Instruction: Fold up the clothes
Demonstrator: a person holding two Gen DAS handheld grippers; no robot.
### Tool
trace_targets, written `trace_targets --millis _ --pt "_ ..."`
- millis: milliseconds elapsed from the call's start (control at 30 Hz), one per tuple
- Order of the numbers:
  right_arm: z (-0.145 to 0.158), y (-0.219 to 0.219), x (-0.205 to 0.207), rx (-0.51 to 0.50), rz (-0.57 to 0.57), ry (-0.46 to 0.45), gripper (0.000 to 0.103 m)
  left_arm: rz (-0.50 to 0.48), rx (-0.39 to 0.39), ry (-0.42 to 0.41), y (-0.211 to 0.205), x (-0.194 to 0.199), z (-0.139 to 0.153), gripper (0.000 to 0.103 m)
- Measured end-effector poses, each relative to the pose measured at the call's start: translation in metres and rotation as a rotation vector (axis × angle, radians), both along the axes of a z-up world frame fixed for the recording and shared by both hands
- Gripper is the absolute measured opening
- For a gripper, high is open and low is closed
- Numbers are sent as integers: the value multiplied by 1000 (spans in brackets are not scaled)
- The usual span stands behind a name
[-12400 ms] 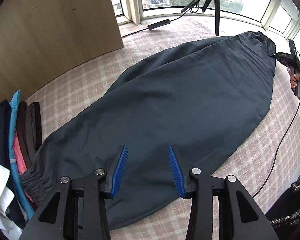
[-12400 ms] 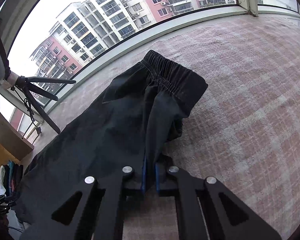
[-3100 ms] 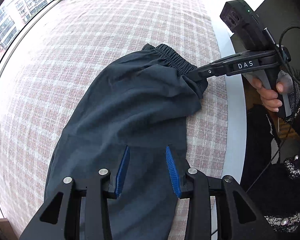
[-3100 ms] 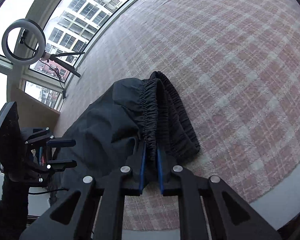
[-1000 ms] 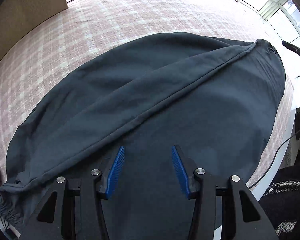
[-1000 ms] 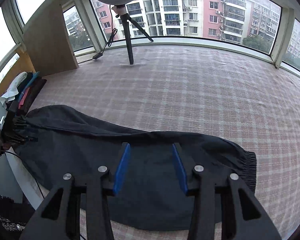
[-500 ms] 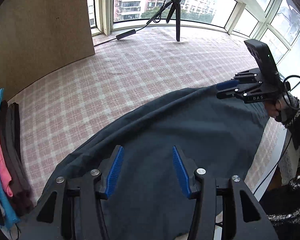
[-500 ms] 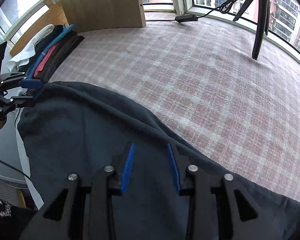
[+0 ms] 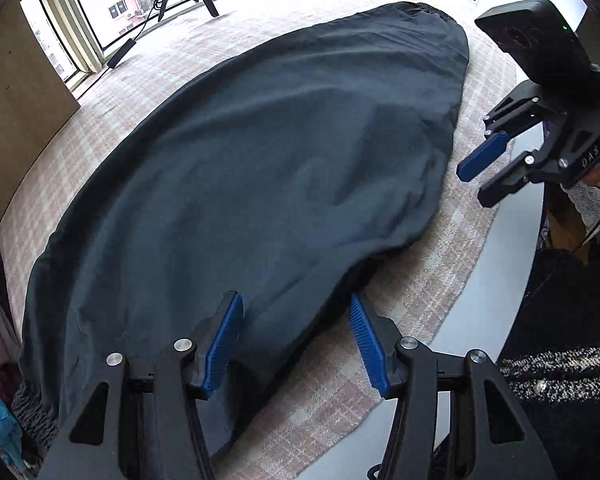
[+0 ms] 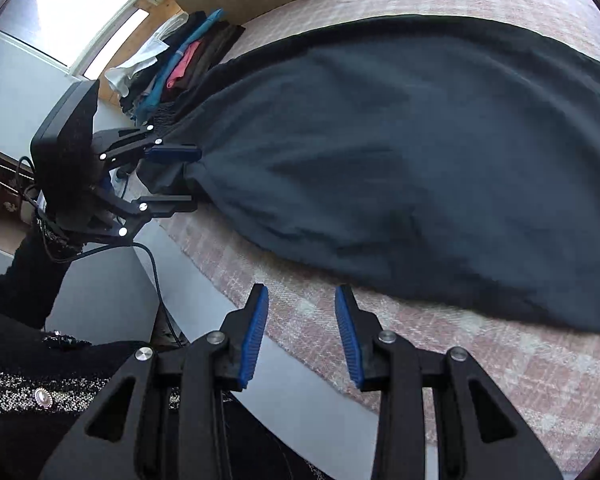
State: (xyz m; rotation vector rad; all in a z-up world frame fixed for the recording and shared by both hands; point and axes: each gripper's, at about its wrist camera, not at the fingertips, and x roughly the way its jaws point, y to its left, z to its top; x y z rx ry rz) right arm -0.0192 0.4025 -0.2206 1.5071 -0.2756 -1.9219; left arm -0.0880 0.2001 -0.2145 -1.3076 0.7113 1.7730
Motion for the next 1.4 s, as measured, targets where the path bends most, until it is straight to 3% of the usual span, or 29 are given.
trace_targets --millis 67,200,300,500,700,900,1033,1233,1400 --pt "-7 -20 -3 16 23 18 35 24 14 -45 1 -19 -3 41" --pt "1 -33 -20 63 -14 103 34 95 66 -82 -12 -55 7 42" --pt "17 -25 -33 68 -42 146 34 92 84 -85 -18 -67 12 42" --pt "34 2 -49 100 -111 164 34 21 56 -104 -24 -56 7 43" --pt "26 20 -76 40 -201 119 34 5 56 -120 -32 -54 9 44" --pt "25 -3 -79 23 -168 102 34 -14 22 -114 -11 -64 -3 42" --pt "32 -26 -55 -17 -48 111 35 1 39 -133 -16 -75 0 42" --pt "2 -67 -62 25 47 76 37 -17 20 -125 -26 -74 9 43" --pt "-5 -89 -79 -38 90 74 37 -8 23 -117 -34 -73 16 44"
